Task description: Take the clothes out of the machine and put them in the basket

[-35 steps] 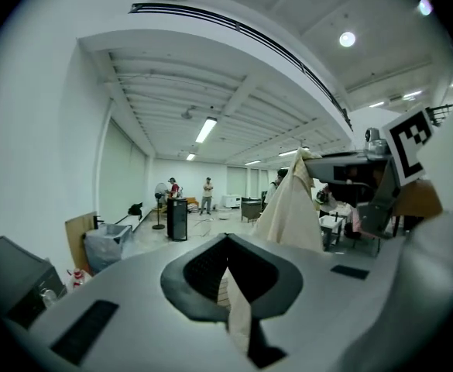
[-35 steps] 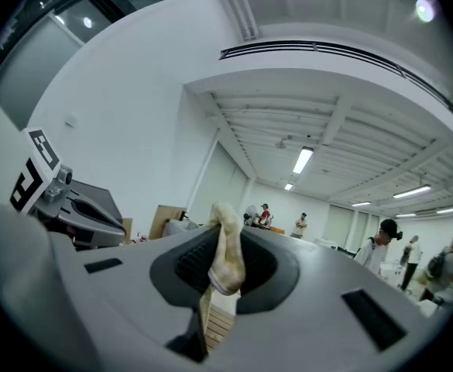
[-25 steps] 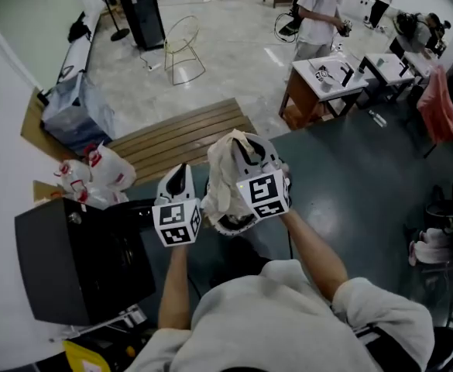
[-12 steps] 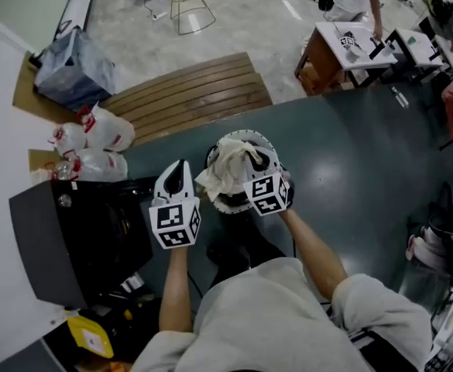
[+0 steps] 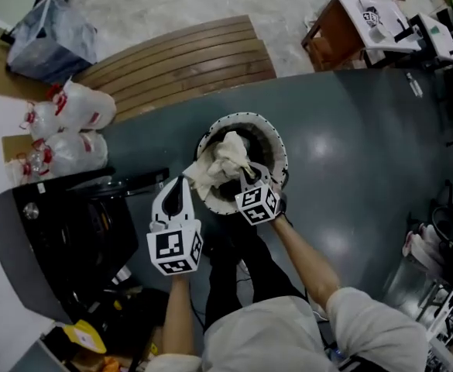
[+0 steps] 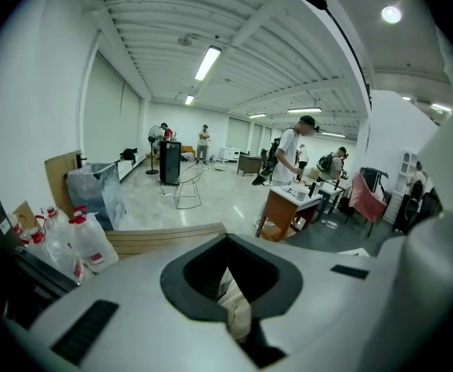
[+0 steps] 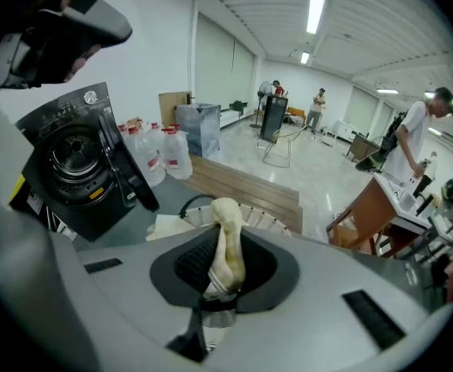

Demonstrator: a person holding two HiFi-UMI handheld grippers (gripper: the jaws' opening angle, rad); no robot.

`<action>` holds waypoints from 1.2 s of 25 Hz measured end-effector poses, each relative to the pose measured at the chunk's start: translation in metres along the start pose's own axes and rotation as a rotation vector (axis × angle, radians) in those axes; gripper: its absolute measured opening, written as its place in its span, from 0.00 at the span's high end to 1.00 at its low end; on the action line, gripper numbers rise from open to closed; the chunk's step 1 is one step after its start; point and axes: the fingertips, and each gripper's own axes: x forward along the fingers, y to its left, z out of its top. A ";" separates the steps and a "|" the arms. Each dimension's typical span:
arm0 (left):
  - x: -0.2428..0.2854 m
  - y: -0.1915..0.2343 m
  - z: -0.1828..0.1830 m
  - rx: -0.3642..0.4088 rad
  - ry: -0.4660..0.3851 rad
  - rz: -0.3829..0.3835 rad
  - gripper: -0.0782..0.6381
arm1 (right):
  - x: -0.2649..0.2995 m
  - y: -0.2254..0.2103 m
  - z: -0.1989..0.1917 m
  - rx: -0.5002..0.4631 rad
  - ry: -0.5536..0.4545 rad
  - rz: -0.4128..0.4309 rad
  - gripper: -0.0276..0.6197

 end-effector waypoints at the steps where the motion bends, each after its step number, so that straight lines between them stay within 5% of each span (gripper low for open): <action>1: 0.006 0.002 -0.011 -0.011 0.005 0.003 0.87 | 0.017 0.003 -0.013 -0.002 0.026 0.011 0.88; 8: 0.042 0.017 -0.076 -0.056 0.055 0.015 0.87 | 0.113 0.020 -0.086 0.017 0.137 0.056 0.87; 11: 0.049 0.023 -0.093 -0.062 0.074 0.021 0.87 | 0.124 0.024 -0.093 0.060 0.104 0.071 0.62; 16: 0.046 0.026 -0.097 -0.062 0.078 0.022 0.87 | 0.109 0.025 -0.087 0.071 0.060 0.064 0.59; 30: -0.006 0.011 -0.028 -0.035 -0.003 -0.006 0.87 | -0.022 0.006 -0.001 0.200 -0.083 -0.024 0.92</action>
